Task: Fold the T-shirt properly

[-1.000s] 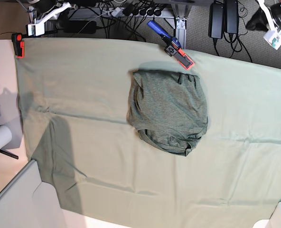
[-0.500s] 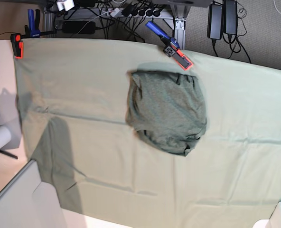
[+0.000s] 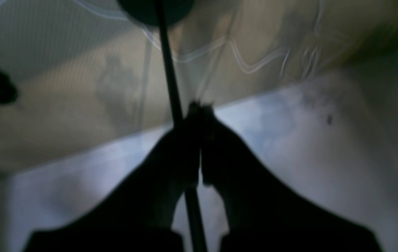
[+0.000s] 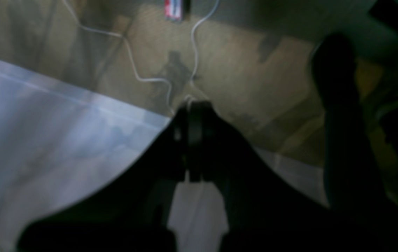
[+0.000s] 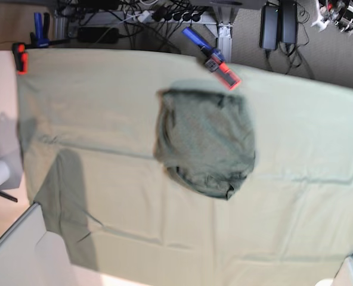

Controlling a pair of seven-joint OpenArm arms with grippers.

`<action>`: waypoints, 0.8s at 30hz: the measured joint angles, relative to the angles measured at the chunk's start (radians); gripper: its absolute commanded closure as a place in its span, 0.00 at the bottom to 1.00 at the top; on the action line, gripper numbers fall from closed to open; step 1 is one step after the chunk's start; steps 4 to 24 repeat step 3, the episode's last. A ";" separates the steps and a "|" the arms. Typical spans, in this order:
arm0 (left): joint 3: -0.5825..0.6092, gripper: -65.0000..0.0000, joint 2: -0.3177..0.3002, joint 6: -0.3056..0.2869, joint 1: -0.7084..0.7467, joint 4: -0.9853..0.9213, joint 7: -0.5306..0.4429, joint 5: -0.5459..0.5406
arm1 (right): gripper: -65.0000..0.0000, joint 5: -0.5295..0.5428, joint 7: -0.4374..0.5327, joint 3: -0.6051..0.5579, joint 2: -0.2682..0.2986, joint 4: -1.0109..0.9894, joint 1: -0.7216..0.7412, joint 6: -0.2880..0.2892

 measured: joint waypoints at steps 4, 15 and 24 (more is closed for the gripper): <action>0.014 1.00 0.029 0.016 -0.044 -0.006 -0.011 -0.003 | 1.00 -0.015 0.000 -0.001 -0.003 -0.011 0.068 0.000; 0.014 1.00 0.029 0.016 -0.044 -0.006 -0.011 -0.003 | 1.00 -0.015 0.000 -0.001 -0.003 -0.011 0.068 0.000; 0.014 1.00 0.029 0.016 -0.044 -0.006 -0.011 -0.003 | 1.00 -0.015 0.000 -0.001 -0.003 -0.011 0.068 0.000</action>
